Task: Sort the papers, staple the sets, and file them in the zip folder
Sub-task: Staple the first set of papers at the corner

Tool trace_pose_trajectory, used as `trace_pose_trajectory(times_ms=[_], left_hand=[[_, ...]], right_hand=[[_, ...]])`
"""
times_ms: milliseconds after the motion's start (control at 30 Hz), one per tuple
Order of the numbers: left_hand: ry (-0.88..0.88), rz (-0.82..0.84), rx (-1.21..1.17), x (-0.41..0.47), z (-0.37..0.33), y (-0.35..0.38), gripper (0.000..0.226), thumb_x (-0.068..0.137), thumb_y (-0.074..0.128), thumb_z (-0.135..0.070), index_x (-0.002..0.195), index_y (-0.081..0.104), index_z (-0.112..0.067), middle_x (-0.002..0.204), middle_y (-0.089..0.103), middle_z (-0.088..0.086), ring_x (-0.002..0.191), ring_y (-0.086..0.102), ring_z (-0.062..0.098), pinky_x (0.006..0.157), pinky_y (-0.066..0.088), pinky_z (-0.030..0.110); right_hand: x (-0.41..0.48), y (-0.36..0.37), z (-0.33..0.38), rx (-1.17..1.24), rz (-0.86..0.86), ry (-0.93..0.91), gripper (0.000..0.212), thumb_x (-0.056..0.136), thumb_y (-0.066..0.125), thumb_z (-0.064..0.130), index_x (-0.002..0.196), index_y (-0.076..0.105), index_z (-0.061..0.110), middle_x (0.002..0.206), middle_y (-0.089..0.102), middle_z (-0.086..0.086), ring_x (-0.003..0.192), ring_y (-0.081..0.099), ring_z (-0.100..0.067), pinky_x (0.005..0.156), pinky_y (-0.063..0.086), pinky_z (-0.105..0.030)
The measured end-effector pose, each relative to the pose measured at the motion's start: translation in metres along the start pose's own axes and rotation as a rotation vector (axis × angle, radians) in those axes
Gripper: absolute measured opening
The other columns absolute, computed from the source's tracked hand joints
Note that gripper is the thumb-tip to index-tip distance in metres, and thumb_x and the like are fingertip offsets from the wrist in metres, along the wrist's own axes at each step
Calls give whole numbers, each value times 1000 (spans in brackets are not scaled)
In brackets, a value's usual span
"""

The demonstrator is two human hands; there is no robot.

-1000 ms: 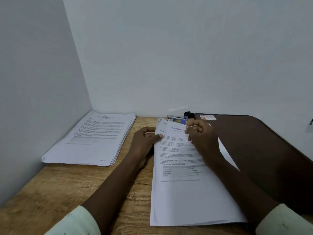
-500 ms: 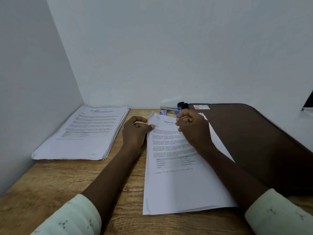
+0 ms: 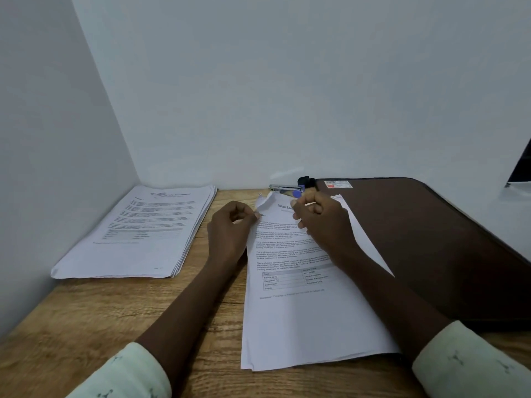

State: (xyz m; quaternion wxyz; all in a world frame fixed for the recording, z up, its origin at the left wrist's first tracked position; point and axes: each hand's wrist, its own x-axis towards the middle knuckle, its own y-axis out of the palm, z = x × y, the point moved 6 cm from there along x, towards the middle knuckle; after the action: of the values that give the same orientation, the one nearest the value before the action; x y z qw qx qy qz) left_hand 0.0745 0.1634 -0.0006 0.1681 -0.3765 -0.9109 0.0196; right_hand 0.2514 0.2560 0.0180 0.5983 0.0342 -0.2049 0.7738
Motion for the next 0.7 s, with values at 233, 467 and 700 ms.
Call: trace_pose_trajectory(times_ms=[233, 467, 700], left_hand=[[56, 246, 16, -12, -8, 16, 18, 76, 83, -11, 82, 68, -4, 134, 44, -5, 114, 56, 3, 89, 48, 19], [-239, 263, -279, -11, -2, 14, 49, 87, 73, -16, 129, 51, -28, 116, 64, 10, 98, 71, 27, 74, 62, 39], [-297, 238, -335, -2, 6, 14, 32, 85, 65, 11, 116, 60, 2, 101, 74, 21, 88, 73, 38, 76, 60, 47]], right_hand=[[-2, 14, -3, -49, 124, 107, 32, 79, 73, 52, 86, 61, 23, 80, 75, 0, 70, 69, -11, 74, 54, -34], [-1, 1, -7, -27, 30, 82, 15, 82, 65, 13, 91, 62, 25, 85, 71, -6, 75, 68, -24, 70, 56, -36], [1, -15, 0, -22, -170, -35, 30, 83, 61, 9, 108, 62, 26, 82, 63, 11, 71, 61, -16, 63, 53, -26]])
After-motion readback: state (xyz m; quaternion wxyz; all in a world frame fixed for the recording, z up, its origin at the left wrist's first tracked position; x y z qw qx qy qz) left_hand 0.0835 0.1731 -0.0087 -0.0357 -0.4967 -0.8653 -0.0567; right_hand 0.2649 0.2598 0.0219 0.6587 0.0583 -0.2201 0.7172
